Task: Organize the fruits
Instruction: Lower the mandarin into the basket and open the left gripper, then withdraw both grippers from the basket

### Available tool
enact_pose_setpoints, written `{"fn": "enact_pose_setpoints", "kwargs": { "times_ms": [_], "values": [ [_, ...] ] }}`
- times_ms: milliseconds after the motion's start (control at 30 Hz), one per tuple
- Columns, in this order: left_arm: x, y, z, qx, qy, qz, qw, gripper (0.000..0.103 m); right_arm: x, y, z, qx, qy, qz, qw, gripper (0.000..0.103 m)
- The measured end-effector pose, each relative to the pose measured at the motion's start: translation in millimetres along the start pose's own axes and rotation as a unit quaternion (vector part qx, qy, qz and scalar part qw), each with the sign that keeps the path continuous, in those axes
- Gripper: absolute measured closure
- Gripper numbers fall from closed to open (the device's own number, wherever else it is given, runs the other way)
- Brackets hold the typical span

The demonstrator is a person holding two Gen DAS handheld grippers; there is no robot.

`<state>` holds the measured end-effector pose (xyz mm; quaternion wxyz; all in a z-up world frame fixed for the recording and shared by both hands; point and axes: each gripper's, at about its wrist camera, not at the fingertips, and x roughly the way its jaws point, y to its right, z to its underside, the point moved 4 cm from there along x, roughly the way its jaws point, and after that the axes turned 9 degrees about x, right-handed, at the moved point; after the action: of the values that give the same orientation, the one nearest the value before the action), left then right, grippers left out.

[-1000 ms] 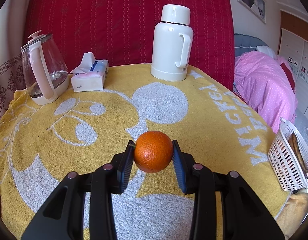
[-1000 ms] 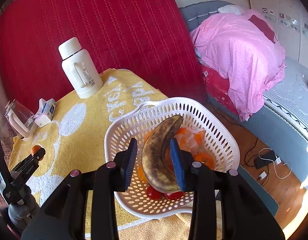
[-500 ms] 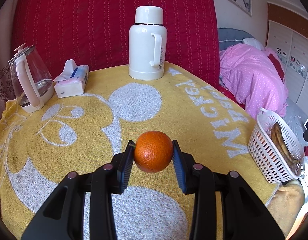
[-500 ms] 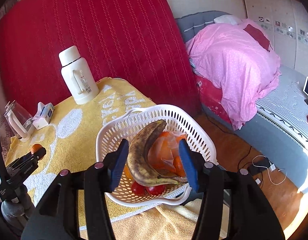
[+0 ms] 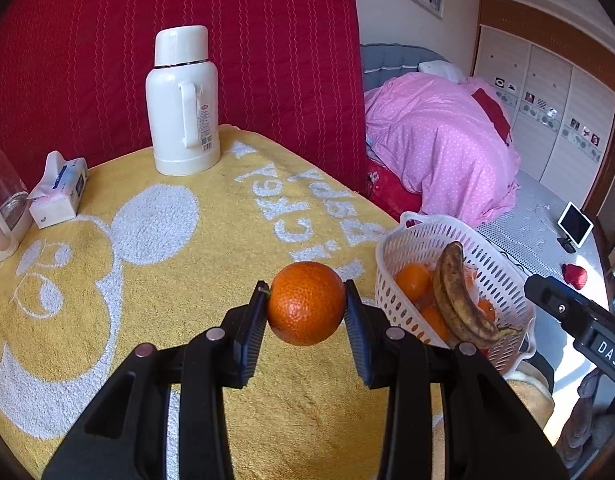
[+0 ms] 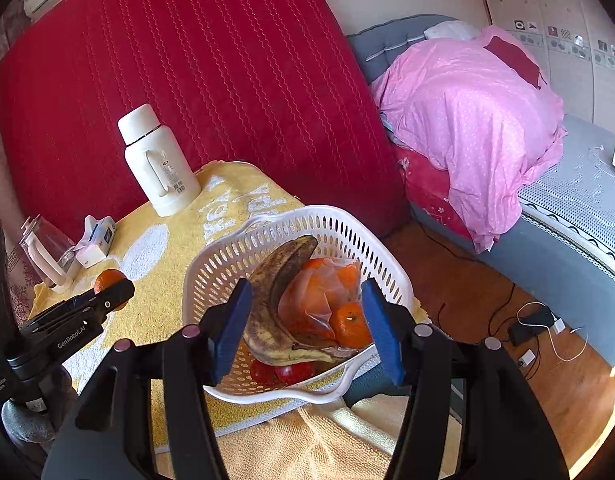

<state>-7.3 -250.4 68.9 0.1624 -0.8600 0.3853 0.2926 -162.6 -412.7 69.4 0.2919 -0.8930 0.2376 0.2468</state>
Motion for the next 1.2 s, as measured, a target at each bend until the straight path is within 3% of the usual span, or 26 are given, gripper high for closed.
{"fn": "enact_pose_setpoints", "kwargs": {
  "times_ms": [467,933,967,1100,1200],
  "values": [
    [24.7,53.4,-30.7,0.033,-0.001,0.040,0.9986,0.065,4.7,20.0,-4.1,0.017,-0.001,-0.001,1.000,0.044],
    [44.8,65.6,-23.7,0.051,-0.011,0.047,0.9975,0.064,19.2,25.2,-1.1,0.017,-0.012,0.006,1.000,0.044],
    [44.6,65.5,-23.2,0.051,-0.010,0.048,0.9975,0.062,19.8,25.1,-0.9,0.017,-0.013,0.006,1.000,0.044],
    [46.1,60.7,-20.2,0.040,-0.013,0.041,0.9983,0.039,20.5,24.6,-0.8,0.016,-0.014,0.006,1.000,0.044],
    [48.7,55.5,-16.6,0.030,-0.019,0.039,0.9986,0.039,20.9,23.5,-0.7,0.015,-0.014,0.007,1.000,0.044]
  ]
}}
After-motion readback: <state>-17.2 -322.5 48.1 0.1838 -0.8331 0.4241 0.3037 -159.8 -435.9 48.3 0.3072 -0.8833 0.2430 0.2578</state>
